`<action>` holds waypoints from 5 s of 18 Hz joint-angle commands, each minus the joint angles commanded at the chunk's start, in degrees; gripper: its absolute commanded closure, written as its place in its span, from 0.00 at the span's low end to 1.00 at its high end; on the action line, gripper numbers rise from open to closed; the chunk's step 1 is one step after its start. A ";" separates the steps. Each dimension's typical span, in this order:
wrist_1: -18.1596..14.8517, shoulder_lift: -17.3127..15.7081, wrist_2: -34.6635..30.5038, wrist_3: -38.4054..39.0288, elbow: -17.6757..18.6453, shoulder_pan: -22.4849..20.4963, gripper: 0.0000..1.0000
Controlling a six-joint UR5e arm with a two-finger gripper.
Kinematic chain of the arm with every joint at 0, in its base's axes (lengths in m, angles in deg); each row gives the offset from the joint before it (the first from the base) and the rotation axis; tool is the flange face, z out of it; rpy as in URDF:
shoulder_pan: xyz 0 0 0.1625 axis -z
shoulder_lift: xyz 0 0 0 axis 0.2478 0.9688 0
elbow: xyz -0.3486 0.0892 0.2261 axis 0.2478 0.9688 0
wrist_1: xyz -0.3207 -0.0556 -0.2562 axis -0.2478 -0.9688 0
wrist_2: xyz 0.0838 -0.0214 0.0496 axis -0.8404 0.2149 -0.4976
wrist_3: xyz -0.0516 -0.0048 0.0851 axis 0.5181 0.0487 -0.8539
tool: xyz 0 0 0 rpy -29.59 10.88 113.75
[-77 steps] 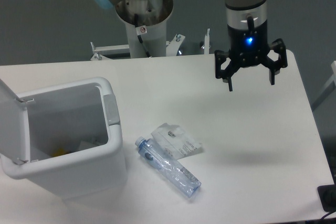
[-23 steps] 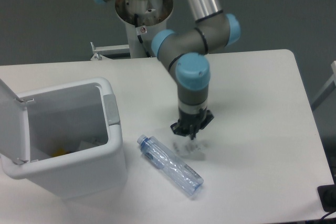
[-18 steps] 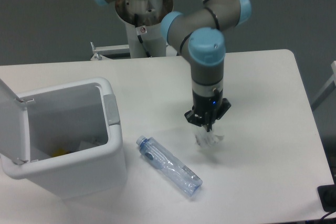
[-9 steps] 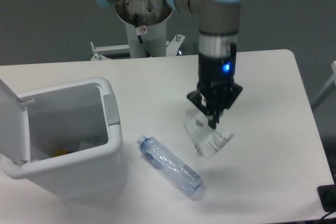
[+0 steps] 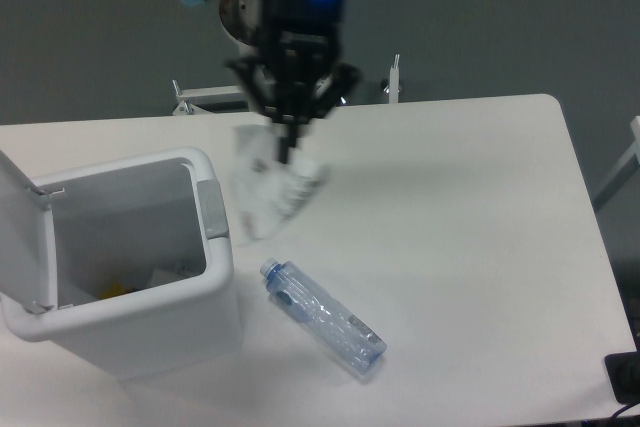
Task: Place the trash in the trash can
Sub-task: 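Carry the wrapper over the white bin and open the gripper, then move the open gripper down to the clear water bottle, then close the gripper around the bottle's base end, then lift the bottle and carry it over the white bin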
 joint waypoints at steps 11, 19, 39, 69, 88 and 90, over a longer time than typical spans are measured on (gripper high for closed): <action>0.00 1.41 -0.35 -2.64 0.62 5.38 0.00; -0.09 2.11 -0.36 -1.25 -2.54 -0.47 0.00; 0.18 39.11 -21.27 4.21 -11.07 -8.16 0.00; 0.26 41.76 -24.08 4.12 -10.37 -7.01 0.45; 5.01 21.63 3.78 5.53 -25.31 -17.39 0.45; 5.89 20.57 4.04 5.44 -25.31 -15.29 0.45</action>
